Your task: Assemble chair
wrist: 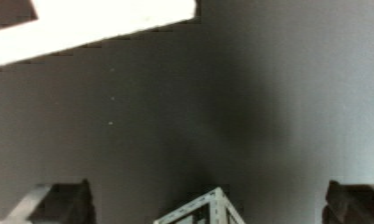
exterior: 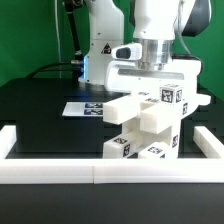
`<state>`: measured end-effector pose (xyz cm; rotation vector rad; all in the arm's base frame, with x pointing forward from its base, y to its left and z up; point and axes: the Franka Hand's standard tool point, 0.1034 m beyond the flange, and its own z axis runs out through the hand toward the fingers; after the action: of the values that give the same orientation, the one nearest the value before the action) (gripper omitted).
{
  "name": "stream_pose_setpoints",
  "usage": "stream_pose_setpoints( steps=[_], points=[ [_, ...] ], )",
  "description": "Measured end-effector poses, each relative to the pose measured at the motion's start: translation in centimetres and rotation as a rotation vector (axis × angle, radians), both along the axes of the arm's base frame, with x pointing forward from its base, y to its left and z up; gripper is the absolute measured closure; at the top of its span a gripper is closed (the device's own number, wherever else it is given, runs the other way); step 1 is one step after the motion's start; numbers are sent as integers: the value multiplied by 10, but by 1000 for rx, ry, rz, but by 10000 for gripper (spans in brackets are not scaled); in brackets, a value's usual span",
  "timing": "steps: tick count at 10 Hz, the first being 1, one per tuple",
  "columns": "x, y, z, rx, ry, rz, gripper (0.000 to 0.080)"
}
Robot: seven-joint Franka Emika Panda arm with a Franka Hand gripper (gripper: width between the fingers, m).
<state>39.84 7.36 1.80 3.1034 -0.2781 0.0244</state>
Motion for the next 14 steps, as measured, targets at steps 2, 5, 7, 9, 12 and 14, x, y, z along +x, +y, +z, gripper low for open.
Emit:
stream_pose_setpoints(
  steps=[2, 5, 7, 9, 12, 14],
  points=[
    [6, -3, -3, -14, -15, 124, 151],
    [6, -3, -3, -14, -14, 124, 151],
    [6, -3, -3, -14, -13, 122, 151],
    [8, 6, -2, -3, 2, 116, 151],
    [30, 35, 8, 31, 19, 105, 151],
    [44, 43, 12, 39, 5, 98, 151]
  ],
)
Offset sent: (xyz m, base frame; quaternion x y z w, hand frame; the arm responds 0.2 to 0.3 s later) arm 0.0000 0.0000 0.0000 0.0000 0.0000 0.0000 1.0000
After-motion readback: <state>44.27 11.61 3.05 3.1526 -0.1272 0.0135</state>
